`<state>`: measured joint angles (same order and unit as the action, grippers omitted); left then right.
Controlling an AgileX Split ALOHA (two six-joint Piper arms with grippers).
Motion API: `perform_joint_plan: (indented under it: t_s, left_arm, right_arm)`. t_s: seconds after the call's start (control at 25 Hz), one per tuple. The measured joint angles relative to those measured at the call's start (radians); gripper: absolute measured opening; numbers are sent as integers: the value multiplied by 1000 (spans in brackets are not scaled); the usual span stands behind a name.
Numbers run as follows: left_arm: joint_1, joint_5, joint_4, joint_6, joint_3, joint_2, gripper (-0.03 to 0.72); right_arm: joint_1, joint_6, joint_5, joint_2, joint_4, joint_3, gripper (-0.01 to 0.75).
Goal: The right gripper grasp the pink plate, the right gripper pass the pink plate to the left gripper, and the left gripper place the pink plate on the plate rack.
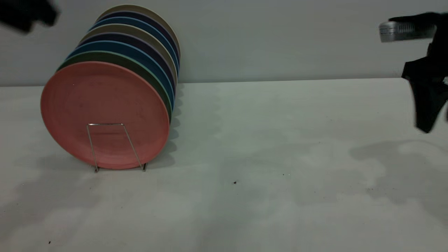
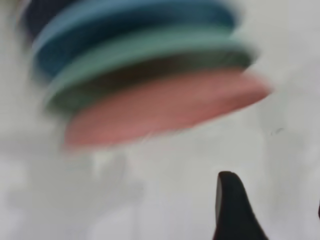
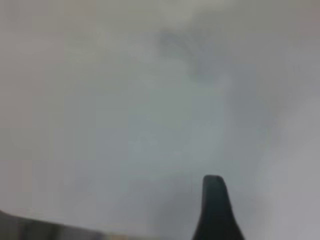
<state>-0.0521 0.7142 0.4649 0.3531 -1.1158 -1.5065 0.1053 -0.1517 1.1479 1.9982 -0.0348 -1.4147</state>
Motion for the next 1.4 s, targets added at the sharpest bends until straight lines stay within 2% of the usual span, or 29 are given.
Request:
perform_joint_plan:
  t_s: [0.12,0.24,0.36,0.48,1.0,1.2,1.4]
  left_arm:
    - [-38,88,-168,-108,0,70,427]
    - [-44,203,-287,-136,0,166,427]
    - [-44,318,-327,-151,1,274,426]
    - [-44,385,-331,-158,25,384,426]
    - [-44,356,-306,-161,449,940,426]
    - [-44,366,-284,-165,541,1109,426]
    - [-44,406,-276,-165,573,1233,426]
  right_arm:
    - [23,112,37,-33,-133,-11,538]
    - [25,152,44,-117,-164,31,537]
    - [25,161,48,-266,-168,111,537]
    - [25,165,56,-449,-138,205,537]
    - [25,95,93,-1351,12,516,536]
    - [25,93,93,-1666,7,593,498]
    - [25,73,93,-1838,18,690,452]
